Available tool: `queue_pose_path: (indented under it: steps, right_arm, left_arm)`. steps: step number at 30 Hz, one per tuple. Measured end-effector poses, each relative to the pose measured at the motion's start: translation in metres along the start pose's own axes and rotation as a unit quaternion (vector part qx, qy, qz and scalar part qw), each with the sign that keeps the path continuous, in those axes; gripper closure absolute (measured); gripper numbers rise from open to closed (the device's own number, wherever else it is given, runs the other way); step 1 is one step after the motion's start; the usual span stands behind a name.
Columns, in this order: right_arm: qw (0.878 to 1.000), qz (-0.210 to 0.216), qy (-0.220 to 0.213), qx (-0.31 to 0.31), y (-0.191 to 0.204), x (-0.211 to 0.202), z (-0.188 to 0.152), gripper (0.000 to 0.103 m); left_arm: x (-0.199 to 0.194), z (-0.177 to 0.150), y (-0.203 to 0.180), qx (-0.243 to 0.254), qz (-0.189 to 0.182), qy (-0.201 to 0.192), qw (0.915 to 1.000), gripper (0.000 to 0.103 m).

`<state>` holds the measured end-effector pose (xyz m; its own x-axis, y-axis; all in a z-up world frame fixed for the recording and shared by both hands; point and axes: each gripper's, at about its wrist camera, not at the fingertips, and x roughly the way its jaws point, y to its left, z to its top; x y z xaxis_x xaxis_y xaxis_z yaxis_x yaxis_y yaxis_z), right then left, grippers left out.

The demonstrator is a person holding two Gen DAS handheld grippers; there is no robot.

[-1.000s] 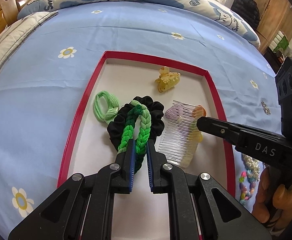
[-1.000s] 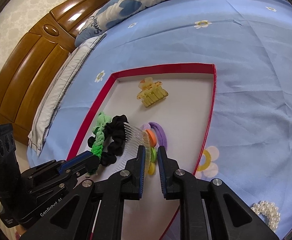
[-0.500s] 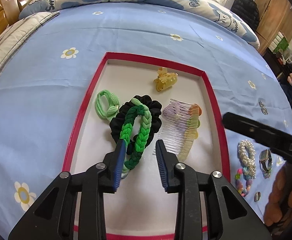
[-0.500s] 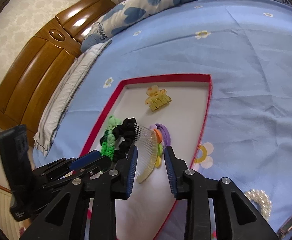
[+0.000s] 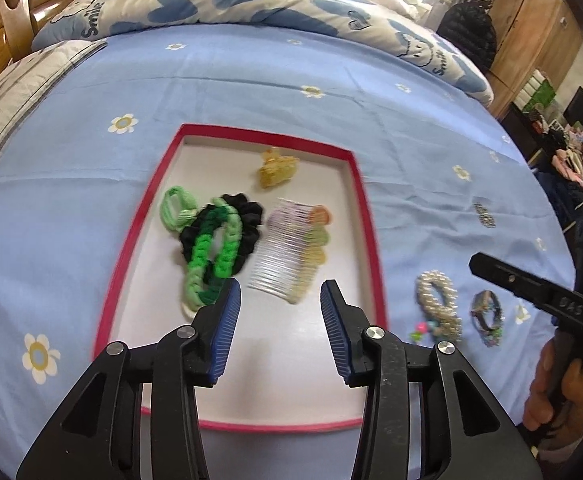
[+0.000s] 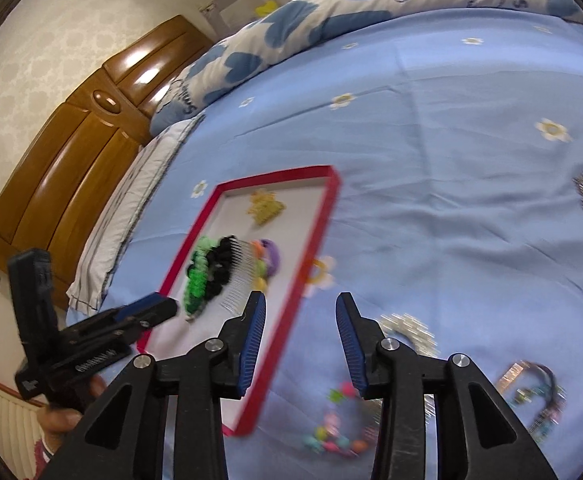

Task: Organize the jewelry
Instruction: 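Move both open tools toward the pearl bracelet and gold watch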

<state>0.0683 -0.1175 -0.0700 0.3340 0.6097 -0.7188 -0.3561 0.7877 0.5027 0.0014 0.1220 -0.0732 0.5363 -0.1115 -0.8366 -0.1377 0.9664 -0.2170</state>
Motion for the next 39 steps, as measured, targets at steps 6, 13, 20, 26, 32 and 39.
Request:
queue_pose_path:
  steps: [6, 13, 20, 26, 32, 39]
  right_arm:
    - [0.999, -0.02, -0.013, 0.023, -0.03, -0.027, -0.013, 0.062]
    - [0.998, -0.042, -0.025, 0.048, -0.067, -0.06, -0.033, 0.06]
    - [0.993, -0.067, -0.038, 0.09, -0.107, -0.089, -0.054, 0.06]
    - [0.991, -0.076, -0.04, 0.102, -0.118, -0.098, -0.064, 0.06]
    - [0.995, -0.059, -0.027, 0.078, -0.1, -0.082, -0.066, 0.06]
    - [0.997, -0.059, -0.003, 0.046, -0.084, -0.047, -0.062, 0.06]
  left_arm:
    - [-0.007, -0.004, -0.031, 0.017, -0.022, 0.0, 0.9996, 0.063]
    - [-0.003, -0.01, -0.07, 0.051, -0.042, 0.012, 0.9977, 0.063]
    - [0.005, -0.015, -0.098, 0.076, -0.054, 0.023, 0.9954, 0.063]
    - [0.014, -0.019, -0.115, 0.091, -0.053, 0.033, 0.9939, 0.063]
    - [0.029, -0.018, -0.124, 0.104, -0.042, 0.048, 0.9926, 0.063]
    - [0.05, -0.014, -0.131, 0.119, -0.035, 0.068, 0.9899, 0.063]
